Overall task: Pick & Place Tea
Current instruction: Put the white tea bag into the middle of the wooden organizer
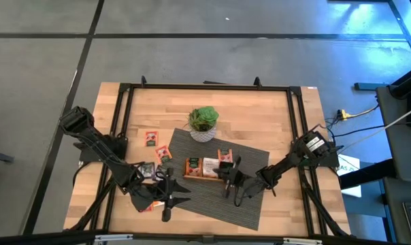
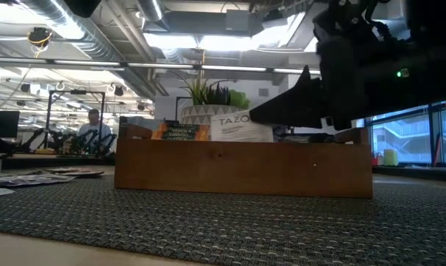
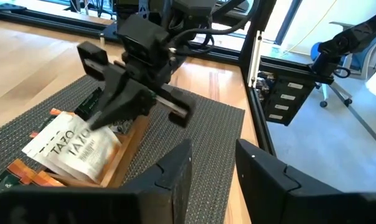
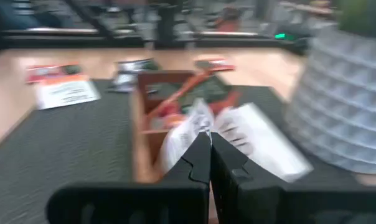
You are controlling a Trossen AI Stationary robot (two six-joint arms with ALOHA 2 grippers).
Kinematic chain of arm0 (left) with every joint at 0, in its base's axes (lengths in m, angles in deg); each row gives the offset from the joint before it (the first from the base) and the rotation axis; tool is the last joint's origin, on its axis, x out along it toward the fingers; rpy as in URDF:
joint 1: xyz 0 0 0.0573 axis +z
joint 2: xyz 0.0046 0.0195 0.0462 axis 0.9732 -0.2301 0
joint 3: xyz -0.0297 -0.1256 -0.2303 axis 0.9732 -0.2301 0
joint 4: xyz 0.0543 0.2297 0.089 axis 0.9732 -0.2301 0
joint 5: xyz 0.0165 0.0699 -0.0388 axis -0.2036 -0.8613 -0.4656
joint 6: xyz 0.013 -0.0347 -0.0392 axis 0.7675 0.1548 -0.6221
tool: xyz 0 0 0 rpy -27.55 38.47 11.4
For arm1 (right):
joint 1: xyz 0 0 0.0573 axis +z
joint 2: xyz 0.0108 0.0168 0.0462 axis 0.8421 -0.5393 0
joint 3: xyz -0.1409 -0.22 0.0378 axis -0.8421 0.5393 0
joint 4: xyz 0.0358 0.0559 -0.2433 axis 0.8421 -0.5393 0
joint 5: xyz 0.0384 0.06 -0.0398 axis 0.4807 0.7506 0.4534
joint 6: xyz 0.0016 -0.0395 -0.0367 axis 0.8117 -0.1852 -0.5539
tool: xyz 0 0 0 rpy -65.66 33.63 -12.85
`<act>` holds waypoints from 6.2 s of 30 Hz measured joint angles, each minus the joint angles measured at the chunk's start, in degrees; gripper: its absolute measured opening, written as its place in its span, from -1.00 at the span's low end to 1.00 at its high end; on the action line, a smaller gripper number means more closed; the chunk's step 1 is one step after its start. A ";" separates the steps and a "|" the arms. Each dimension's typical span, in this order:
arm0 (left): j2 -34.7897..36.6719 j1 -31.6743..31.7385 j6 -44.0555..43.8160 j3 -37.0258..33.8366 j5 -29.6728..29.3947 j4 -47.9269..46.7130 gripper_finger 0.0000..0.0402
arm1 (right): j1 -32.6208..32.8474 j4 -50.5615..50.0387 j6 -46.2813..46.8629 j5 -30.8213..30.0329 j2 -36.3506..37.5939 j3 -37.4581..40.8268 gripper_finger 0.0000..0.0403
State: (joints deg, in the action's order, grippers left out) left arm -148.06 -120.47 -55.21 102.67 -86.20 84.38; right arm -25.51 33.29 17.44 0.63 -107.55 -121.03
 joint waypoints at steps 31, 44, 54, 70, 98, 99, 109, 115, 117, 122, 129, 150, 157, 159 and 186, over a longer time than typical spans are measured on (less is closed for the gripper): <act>0.01 -4.43 -29.98 0.07 10.62 -21.03 -0.40 | 4.37 -1.08 -13.57 8.07 11.75 0.09 -0.28; -10.49 -6.78 -52.15 0.19 24.51 -34.46 -0.41 | 3.33 -5.32 -1.28 18.44 11.35 -0.31 -0.28; -13.03 -6.82 -51.79 0.25 24.29 -30.66 -0.42 | 2.49 -16.12 -3.13 25.62 11.37 -9.36 -0.28; -19.77 -6.67 -40.54 0.21 19.50 -11.92 -0.43 | -0.23 -47.05 7.73 28.79 -0.26 -35.25 -0.28; -20.46 -6.90 -26.50 0.09 19.05 -7.62 -0.43 | -5.25 -54.70 11.12 38.06 -19.21 -50.90 -0.28; -20.49 -6.94 -26.50 0.09 18.63 -7.62 -0.44 | -5.25 -54.68 12.03 38.97 -19.21 -50.90 -0.28; -20.55 -6.91 -25.00 0.07 15.25 -7.70 -0.44 | -5.87 -56.73 21.90 44.63 -19.04 -50.90 -0.28; -20.55 -6.88 -25.36 0.07 14.75 -7.77 -0.44 | -6.25 -57.10 25.69 45.15 -18.99 -50.93 -0.28; -20.52 -6.86 -25.66 0.07 14.99 -7.77 -0.44 | -6.18 -57.29 25.90 43.17 -18.82 -50.93 -0.28; -20.48 -6.84 -26.39 0.07 15.46 -7.81 -0.45 | -6.90 -57.48 27.26 42.03 -18.79 -50.90 -0.28; -20.50 -6.86 -26.54 0.07 14.77 -7.79 -0.45 | -7.94 -57.45 33.20 45.31 -18.69 -50.90 -0.28; -20.61 -6.82 -35.55 -0.02 7.48 -9.06 -0.44 | -8.09 -57.21 37.48 50.83 -18.67 -50.88 -0.28; -20.61 -7.22 -40.91 -0.03 3.83 -10.29 -0.45 | -8.11 -59.00 40.64 52.16 -18.62 -50.98 -0.28; -20.61 -7.46 -40.99 -0.04 3.72 -10.42 -0.45 | -8.02 -59.13 40.47 52.15 -18.58 -50.97 -0.28; -20.40 -8.43 -44.08 0.02 1.79 -11.96 -0.45 | -7.87 -56.73 35.71 48.26 -18.58 -50.77 -0.97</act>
State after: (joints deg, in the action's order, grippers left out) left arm -168.45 -128.89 -99.29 102.69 -84.41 72.42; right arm -33.38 -23.43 53.15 48.89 -126.13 -171.80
